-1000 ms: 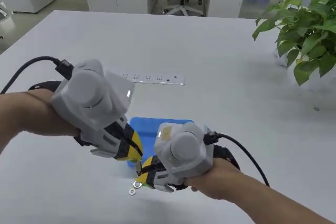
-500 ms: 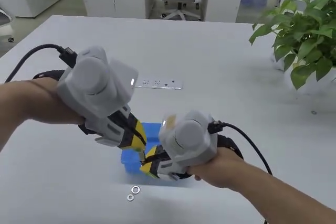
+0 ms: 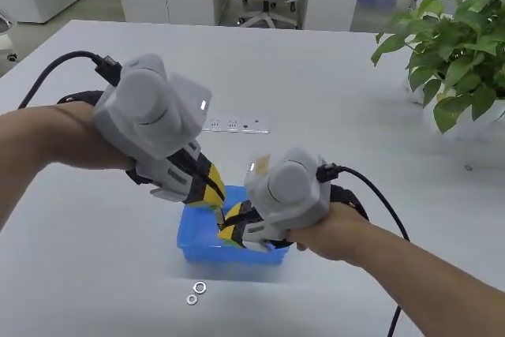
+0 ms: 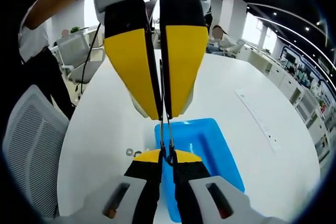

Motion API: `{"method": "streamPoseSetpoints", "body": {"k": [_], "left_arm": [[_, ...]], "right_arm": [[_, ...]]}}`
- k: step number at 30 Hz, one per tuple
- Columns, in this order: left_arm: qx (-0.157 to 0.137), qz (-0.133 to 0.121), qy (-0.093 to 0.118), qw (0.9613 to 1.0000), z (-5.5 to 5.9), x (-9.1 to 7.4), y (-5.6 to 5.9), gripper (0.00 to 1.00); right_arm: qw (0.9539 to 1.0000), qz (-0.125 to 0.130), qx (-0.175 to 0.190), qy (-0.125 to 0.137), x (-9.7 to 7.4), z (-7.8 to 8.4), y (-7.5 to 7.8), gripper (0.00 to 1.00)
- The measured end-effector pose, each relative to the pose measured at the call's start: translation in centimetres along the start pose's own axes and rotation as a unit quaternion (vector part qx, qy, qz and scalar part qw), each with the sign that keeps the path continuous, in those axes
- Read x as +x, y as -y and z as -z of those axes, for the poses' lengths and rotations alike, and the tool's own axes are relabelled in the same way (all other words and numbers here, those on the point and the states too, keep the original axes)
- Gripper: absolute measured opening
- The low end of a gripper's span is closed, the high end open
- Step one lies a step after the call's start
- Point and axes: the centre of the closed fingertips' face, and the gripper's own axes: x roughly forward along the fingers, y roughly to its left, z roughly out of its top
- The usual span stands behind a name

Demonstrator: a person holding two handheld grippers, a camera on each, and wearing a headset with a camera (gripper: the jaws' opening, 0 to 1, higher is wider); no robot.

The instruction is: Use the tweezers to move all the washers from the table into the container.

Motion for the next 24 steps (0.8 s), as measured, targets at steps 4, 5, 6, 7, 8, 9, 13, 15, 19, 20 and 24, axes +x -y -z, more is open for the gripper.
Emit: {"method": "streamPoseSetpoints", "body": {"k": [4,5,6,7,8,9,13,15,19,20,24], "left_arm": [[0.001,0.000,0.000,1.0000,0.2,0.4,-0.6,0.05],[0.001,0.001,-0.001,1.0000,0.3,0.4,-0.6,0.05],[0.002,0.001,-0.001,1.0000,0.4,0.5,-0.7,0.05],[0.003,0.001,-0.002,1.0000,0.4,0.6,-0.8,0.05],[0.002,0.001,-0.002,1.0000,0.5,0.7,-1.0,0.05],[0.002,0.001,-0.003,1.0000,0.6,0.8,-1.1,0.05],[0.001,0.001,0.002,1.0000,0.8,1.2,-1.5,0.05],[0.000,0.003,0.001,1.0000,0.9,1.4,-1.7,0.05],[-0.001,0.006,0.001,1.0000,1.2,1.8,-1.9,0.05],[-0.002,0.007,0.001,1.0000,1.2,1.9,-2.0,0.05],[-0.002,0.010,-0.002,0.9999,1.6,2.4,-2.3,0.05]], "right_arm": [[1.0000,0.000,0.000,-0.004,0.3,0.3,0.5,0.09],[1.0000,0.000,0.002,-0.004,0.3,0.4,0.6,0.09],[1.0000,0.000,0.002,-0.005,0.4,0.5,0.7,0.09],[1.0000,0.000,0.003,-0.005,0.4,0.6,0.8,0.09],[1.0000,0.000,0.003,-0.006,0.4,0.7,0.9,0.09],[1.0000,0.000,0.004,-0.006,0.5,0.8,1.0,0.09],[0.9999,-0.001,0.010,-0.008,0.7,1.2,1.5,0.09],[0.9999,0.001,0.011,-0.010,0.9,1.4,1.7,0.09],[0.9998,-0.001,0.013,-0.011,1.3,1.7,1.9,0.09],[0.9998,-0.002,0.014,-0.011,1.4,1.8,2.0,0.09],[0.9998,-0.004,0.018,-0.012,1.7,2.2,2.3,0.09]]}}
